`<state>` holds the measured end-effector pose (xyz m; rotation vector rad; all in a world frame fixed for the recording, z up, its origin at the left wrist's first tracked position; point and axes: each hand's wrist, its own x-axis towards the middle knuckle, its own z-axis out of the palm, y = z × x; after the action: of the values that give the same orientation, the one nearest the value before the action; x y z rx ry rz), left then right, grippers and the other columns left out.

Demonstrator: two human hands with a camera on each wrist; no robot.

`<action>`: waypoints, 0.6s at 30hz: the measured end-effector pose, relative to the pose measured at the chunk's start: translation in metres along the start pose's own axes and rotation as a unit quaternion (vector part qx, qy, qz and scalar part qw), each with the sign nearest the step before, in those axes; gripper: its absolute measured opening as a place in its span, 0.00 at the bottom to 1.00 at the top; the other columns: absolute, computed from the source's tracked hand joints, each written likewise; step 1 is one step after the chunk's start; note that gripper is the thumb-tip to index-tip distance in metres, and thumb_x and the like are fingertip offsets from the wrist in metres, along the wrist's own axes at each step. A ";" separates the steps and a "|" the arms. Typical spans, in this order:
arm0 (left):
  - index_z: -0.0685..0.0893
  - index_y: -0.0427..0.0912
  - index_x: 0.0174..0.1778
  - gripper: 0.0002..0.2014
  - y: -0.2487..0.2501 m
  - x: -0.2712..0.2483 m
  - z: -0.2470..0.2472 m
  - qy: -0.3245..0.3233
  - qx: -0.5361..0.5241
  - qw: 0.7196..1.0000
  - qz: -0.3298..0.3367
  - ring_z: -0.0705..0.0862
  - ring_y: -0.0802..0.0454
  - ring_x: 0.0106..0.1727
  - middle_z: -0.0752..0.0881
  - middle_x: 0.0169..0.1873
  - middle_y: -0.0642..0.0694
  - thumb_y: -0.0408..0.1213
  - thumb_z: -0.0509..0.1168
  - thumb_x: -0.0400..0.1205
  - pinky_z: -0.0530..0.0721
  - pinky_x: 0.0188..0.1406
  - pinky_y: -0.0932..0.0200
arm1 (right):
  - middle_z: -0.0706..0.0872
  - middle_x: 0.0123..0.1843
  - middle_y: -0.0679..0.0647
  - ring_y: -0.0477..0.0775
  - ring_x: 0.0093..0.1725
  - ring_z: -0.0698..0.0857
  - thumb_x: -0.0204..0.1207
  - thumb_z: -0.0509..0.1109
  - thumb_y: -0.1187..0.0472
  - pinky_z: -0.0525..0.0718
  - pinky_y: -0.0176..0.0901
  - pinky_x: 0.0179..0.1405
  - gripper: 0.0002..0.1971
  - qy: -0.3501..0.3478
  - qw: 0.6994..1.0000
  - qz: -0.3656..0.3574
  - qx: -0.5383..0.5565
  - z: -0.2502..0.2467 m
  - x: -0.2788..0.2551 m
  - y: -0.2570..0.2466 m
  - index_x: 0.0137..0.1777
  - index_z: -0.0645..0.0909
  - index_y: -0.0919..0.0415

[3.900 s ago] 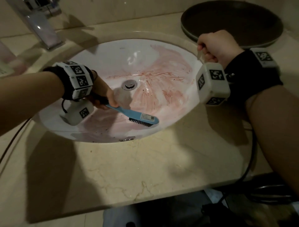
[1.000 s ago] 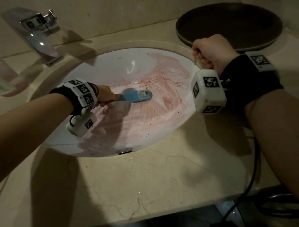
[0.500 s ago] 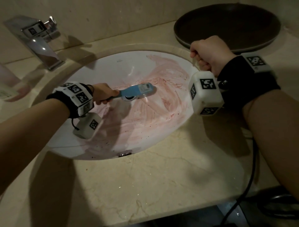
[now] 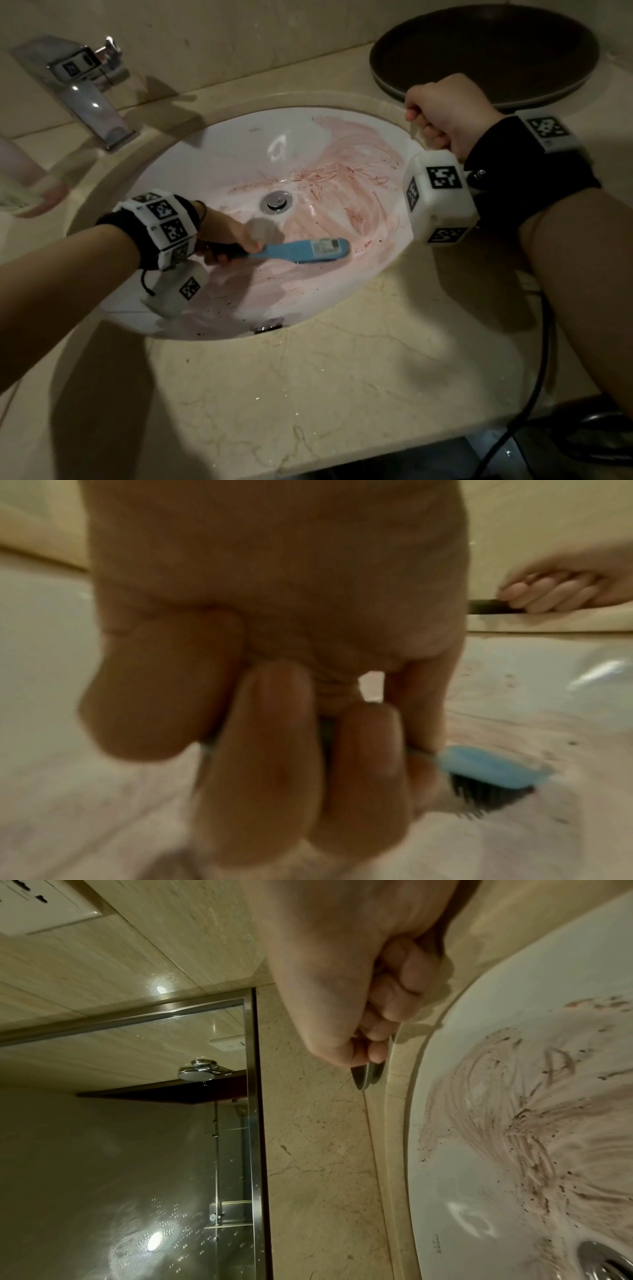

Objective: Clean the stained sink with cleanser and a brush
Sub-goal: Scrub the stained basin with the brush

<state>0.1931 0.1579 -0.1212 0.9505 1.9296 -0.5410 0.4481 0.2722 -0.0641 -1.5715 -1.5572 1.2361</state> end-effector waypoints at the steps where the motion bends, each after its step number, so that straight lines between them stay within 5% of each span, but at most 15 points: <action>1: 0.70 0.41 0.29 0.22 0.003 -0.002 0.005 -0.005 0.011 1.000 0.007 0.67 0.59 0.08 0.72 0.09 0.53 0.50 0.52 0.86 0.56 0.10 0.76 | 0.69 0.23 0.47 0.43 0.15 0.63 0.75 0.61 0.61 0.60 0.32 0.10 0.11 -0.003 1.000 0.000 0.000 0.000 0.000 0.000 0.30 0.74 0.56; 4: 0.69 0.39 0.26 0.23 0.010 0.001 0.006 0.046 -0.027 0.997 0.050 0.65 0.59 0.06 0.70 0.07 0.53 0.45 0.52 0.87 0.57 0.08 0.76 | 0.69 0.24 0.48 0.44 0.17 0.63 0.74 0.61 0.61 0.60 0.32 0.12 0.11 -0.003 1.000 -0.004 -0.001 0.000 0.000 0.000 0.29 0.74 0.56; 8: 0.71 0.39 0.24 0.26 0.019 0.005 -0.010 0.215 -0.005 0.976 0.044 0.66 0.50 0.18 0.72 0.19 0.45 0.49 0.53 0.87 0.62 0.19 0.65 | 0.68 0.24 0.48 0.44 0.18 0.63 0.74 0.61 0.61 0.60 0.33 0.13 0.11 -0.002 1.000 -0.005 -0.002 0.000 -0.001 0.000 0.29 0.73 0.56; 10: 0.71 0.39 0.25 0.26 0.023 0.009 -0.016 0.246 -0.002 0.969 0.037 0.68 0.48 0.21 0.73 0.22 0.43 0.50 0.53 0.86 0.64 0.23 0.63 | 0.69 0.24 0.47 0.44 0.19 0.63 0.74 0.61 0.61 0.60 0.33 0.15 0.11 -0.002 1.000 -0.002 -0.005 -0.001 -0.001 0.000 0.30 0.74 0.56; 14: 0.69 0.41 0.27 0.24 0.039 0.012 -0.007 0.201 -0.078 0.974 0.075 0.67 0.53 0.15 0.71 0.21 0.46 0.50 0.53 0.87 0.64 0.18 0.68 | 0.68 0.24 0.47 0.44 0.17 0.63 0.74 0.61 0.61 0.60 0.32 0.12 0.11 0.000 1.000 -0.003 0.000 0.000 -0.001 0.001 0.30 0.74 0.56; 18: 0.68 0.43 0.29 0.24 0.057 0.004 0.014 0.078 -0.043 0.991 0.101 0.63 0.60 0.07 0.70 0.11 0.52 0.54 0.51 0.87 0.57 0.08 0.75 | 0.69 0.24 0.47 0.43 0.16 0.63 0.74 0.61 0.61 0.60 0.32 0.11 0.11 0.002 1.000 -0.004 -0.003 0.000 0.000 0.001 0.30 0.74 0.56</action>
<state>0.2445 0.1850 -0.1312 1.1463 1.9488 -0.2698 0.4483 0.2723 -0.0648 -1.5704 -1.5645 1.2235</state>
